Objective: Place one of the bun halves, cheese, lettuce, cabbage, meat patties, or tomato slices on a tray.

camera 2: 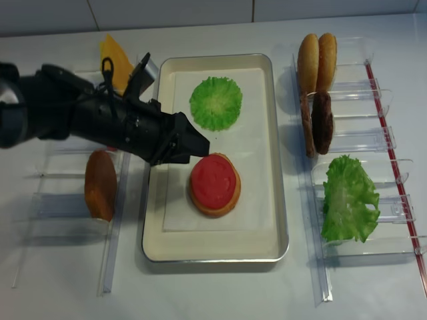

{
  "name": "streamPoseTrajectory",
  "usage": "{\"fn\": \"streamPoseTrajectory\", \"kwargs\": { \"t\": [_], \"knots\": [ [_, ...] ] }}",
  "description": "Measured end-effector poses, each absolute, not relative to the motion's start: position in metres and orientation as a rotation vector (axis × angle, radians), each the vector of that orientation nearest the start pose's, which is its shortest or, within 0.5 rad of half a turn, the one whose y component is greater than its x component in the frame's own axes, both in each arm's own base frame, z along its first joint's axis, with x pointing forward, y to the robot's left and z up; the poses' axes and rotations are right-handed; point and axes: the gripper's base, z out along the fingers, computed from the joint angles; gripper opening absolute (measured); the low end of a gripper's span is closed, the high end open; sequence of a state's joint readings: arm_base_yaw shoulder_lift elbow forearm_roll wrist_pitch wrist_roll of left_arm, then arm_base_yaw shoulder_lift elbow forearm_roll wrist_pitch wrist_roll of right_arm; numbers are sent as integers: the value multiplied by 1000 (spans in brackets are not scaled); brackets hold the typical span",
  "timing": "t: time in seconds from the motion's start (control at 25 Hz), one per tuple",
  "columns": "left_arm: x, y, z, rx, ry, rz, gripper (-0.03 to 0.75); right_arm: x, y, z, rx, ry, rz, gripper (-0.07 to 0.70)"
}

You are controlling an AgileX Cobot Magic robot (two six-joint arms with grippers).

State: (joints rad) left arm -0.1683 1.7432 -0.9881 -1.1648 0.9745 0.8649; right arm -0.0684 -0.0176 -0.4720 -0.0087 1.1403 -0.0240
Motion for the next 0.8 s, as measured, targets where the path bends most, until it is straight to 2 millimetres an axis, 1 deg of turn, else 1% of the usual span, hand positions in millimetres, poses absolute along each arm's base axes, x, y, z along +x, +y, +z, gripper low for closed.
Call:
{"fn": "streamPoseTrajectory", "kwargs": {
  "t": [0.08, 0.2, 0.28, 0.4, 0.56, 0.72, 0.8],
  "knots": [
    [308, -121, 208, 439, 2584, -1189, 465, -8, 0, 263, 48, 2134, -65, 255],
    [319, -120, 223, 519, 2557, -1104, 465, -8, 0, 263, 48, 2134, -65, 255],
    [323, -118, 239, 576, 2525, -1035, 465, -8, 0, 263, 48, 2134, -65, 255],
    [323, -112, 269, 588, 2473, -885, 466, -8, 0, 263, 48, 2134, -65, 255],
    [309, -99, 305, 637, 2381, -661, 466, -8, 0, 263, 48, 2134, -65, 255],
    [287, -85, 334, 758, 2305, -420, 466, -8, 0, 263, 48, 2134, -65, 246],
    [278, -76, 345, 809, 2277, -288, 466, -8, 0, 263, 48, 2134, -65, 245]
  ]
}}
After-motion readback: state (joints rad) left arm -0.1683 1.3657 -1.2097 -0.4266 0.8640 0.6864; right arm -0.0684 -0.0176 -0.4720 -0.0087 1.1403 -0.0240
